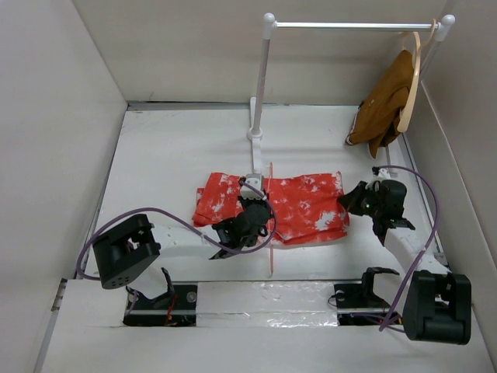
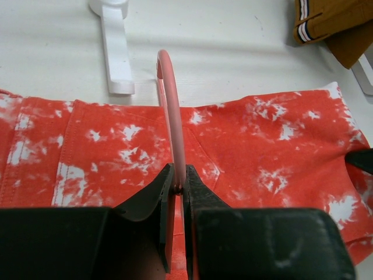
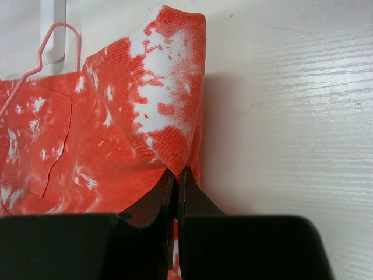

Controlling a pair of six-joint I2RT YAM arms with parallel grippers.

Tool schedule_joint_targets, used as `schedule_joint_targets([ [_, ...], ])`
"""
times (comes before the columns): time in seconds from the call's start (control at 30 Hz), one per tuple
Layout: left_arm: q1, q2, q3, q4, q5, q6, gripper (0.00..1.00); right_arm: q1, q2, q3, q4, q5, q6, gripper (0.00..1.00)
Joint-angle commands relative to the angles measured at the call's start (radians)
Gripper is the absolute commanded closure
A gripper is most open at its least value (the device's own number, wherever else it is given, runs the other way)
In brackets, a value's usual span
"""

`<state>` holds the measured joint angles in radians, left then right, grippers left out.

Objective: Place the trousers on the hanger
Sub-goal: Place the trousers on the hanger, then place the hanger at the clothesline.

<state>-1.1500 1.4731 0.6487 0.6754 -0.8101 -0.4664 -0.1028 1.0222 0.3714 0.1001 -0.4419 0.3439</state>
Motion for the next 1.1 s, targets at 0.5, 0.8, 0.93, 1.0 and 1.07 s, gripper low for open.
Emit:
schedule_joint_targets([
  [0.5, -0.007, -0.172, 0.278, -0.258, 0.082, -0.020, 1.00, 0.302, -0.304, 0.218, -0.157, 0.132, -0.037, 0.32],
  [0.8, -0.007, -0.281, 0.476, -0.511, 0.069, 0.011, 1.00, 0.843, -0.320, 0.276, -0.088, 0.369, 0.155, 0.60],
  [0.93, -0.007, -0.290, 0.534, -0.527, 0.077, 0.044, 1.00, 0.907, -0.287, 0.379, -0.097, 0.399, 0.158, 0.37],
  [1.0, -0.007, -0.284, 0.555, -0.510, 0.089, 0.054, 1.00, 0.920, -0.268, 0.382, -0.079, 0.387, 0.177, 0.36],
  [1.07, -0.007, -0.266, 0.575, -0.508, 0.092, 0.063, 1.00, 0.931, -0.248, 0.376, -0.033, 0.371, 0.194, 0.37],
])
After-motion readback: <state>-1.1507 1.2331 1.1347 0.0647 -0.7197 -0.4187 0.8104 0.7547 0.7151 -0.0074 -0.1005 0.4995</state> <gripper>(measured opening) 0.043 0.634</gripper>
